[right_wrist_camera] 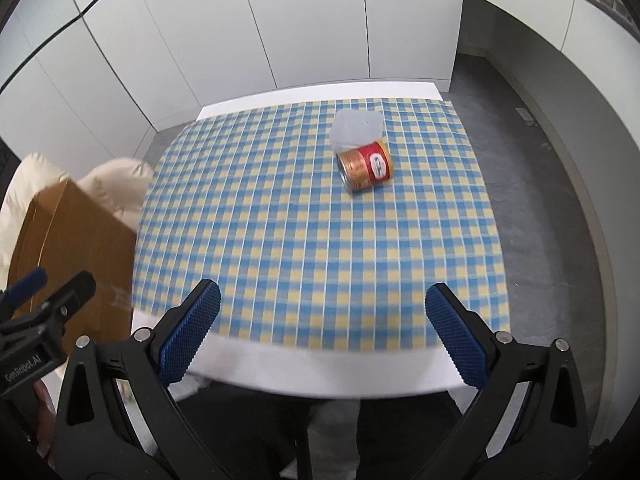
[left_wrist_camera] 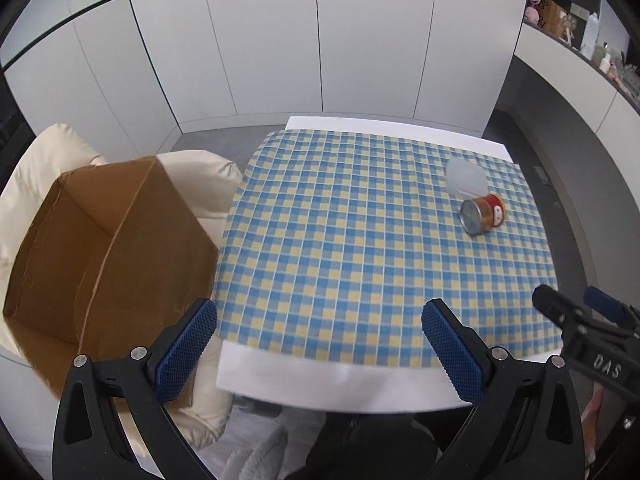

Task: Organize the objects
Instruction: 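Lower both open tools toward the red-and-gold tin and clear case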

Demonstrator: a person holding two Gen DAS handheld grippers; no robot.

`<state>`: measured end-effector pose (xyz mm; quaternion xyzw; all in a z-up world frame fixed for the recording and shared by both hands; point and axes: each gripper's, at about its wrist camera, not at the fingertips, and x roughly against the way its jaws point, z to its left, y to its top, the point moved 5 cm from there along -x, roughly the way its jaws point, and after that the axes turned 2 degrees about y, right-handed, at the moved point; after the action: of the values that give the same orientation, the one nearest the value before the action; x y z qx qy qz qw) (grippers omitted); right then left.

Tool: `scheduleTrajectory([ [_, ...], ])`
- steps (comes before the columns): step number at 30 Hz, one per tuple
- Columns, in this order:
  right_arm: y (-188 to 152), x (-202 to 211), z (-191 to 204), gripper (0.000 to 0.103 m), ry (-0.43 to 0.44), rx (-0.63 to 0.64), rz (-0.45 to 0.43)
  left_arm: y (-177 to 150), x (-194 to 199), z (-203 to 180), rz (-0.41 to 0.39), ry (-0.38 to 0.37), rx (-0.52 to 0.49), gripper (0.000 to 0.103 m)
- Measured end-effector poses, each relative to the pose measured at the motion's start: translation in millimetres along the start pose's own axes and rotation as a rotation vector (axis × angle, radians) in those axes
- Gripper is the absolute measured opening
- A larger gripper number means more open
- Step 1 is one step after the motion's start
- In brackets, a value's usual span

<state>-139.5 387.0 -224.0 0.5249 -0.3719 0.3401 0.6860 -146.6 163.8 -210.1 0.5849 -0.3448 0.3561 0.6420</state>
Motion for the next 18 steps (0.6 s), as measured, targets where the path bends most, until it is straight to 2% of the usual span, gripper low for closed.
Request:
scheduleTrajectory([
  [9, 46, -67, -25, 0.103, -0.030, -0.018, 0.004, 31, -58, -20, 0.052, -0.007, -0.004, 0.102],
  [13, 66, -103, -38, 0.103, -0.057, 0.037, -0.004, 40, -81, -33, 0.067, 0.004, -0.031, 0.102],
  [18, 78, -151, -45, 0.103, -0.114, 0.122, 0.037, 49, -105, -49, 0.099, -0.007, -0.059, 0.102],
])
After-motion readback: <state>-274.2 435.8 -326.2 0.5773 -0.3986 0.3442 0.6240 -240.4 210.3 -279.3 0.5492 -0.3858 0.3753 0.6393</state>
